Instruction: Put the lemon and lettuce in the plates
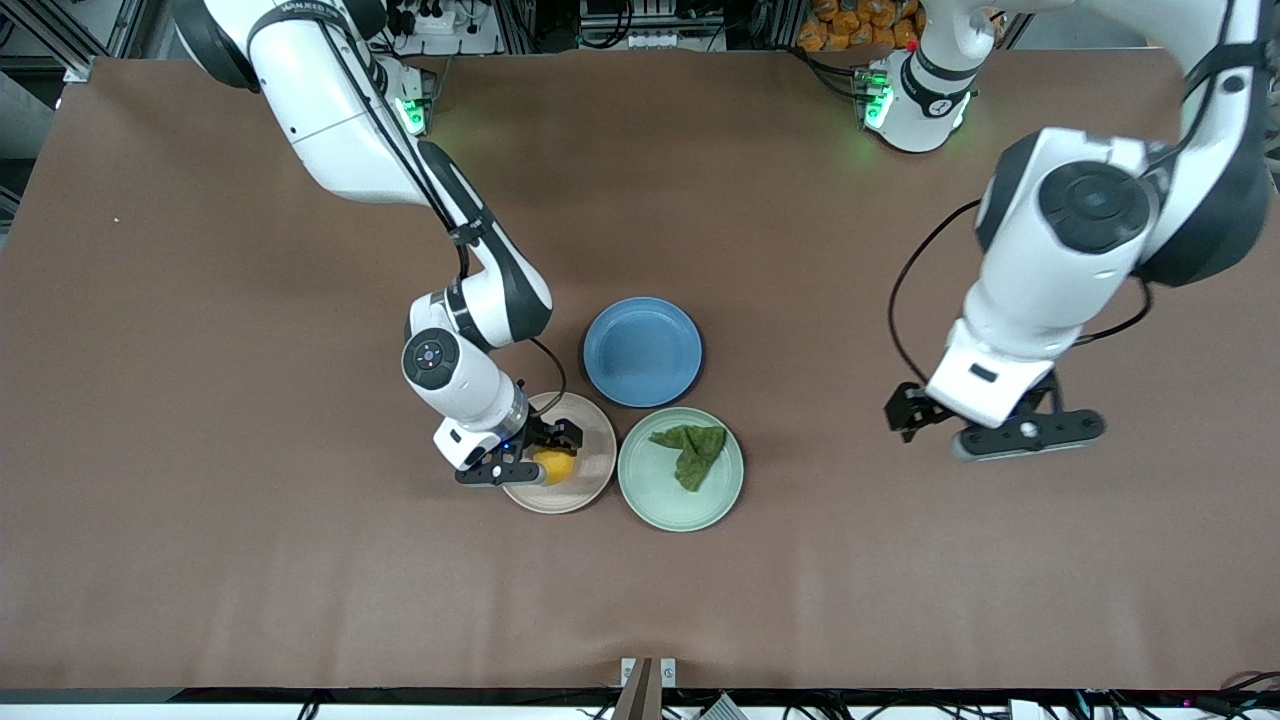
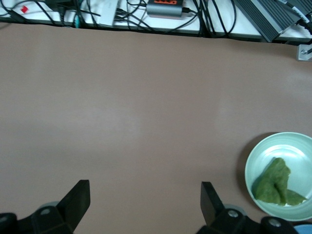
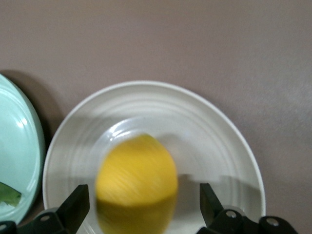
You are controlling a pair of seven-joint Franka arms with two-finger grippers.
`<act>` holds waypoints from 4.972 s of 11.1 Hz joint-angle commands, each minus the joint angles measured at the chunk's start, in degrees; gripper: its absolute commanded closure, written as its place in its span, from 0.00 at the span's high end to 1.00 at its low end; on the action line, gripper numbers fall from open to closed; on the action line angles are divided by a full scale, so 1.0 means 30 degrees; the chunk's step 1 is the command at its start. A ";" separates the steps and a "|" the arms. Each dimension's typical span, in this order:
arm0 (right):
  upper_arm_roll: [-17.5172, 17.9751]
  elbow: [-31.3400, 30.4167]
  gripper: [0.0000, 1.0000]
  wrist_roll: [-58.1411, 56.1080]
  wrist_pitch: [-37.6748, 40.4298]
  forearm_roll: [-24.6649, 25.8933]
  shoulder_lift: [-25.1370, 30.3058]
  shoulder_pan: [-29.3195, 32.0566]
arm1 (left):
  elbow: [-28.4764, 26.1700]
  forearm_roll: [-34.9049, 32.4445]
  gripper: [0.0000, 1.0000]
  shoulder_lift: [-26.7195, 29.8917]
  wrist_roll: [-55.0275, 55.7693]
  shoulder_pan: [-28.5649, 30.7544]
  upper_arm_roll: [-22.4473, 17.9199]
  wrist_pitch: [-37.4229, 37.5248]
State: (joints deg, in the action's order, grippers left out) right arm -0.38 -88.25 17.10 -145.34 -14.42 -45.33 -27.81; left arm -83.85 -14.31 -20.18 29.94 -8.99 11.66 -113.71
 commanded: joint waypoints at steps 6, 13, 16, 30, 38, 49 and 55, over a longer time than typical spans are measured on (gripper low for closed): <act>-0.0109 0.4008 1.00 -0.0131 0.7123 0.0090 0.0254 0.1296 | -0.0469 0.2837 1.00 0.3060 -0.2975 0.1413 -0.0049 0.4091; -0.0139 0.5070 1.00 -0.3466 1.3604 0.2897 0.1627 0.3406 | -0.0440 0.2895 1.00 0.4498 -0.7166 0.2497 0.0096 0.5970; -0.0110 0.5070 1.00 -0.4757 1.6329 0.3519 0.3384 0.5014 | -0.0498 0.2895 1.00 0.4937 -0.7254 0.2526 0.0068 0.6468; -0.2395 0.4982 1.00 -0.5171 2.2370 0.5512 1.0330 0.7950 | -0.1728 0.5240 1.00 0.7252 -0.8573 0.4489 -0.0020 0.8520; 0.2293 0.2063 1.00 -0.5083 2.2082 0.5219 1.3489 1.1730 | -0.2198 0.4977 1.00 0.7956 -0.8631 0.4607 0.0038 0.8374; 0.0097 -0.0906 1.00 -0.5317 2.0118 0.5218 1.5255 1.0295 | -0.2285 0.4976 1.00 0.7751 -0.9096 0.4577 0.0067 0.7348; 0.0095 -0.0673 1.00 -0.5493 1.9796 0.5277 1.4964 1.0119 | -0.2081 0.4947 1.00 0.7604 -0.9832 0.4812 0.0038 0.7699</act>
State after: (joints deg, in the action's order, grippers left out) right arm 0.51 -89.33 1.35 -84.74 1.49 -1.22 3.47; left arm -90.25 -0.05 2.15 2.02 5.11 11.41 -90.83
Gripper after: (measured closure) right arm 0.000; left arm 0.000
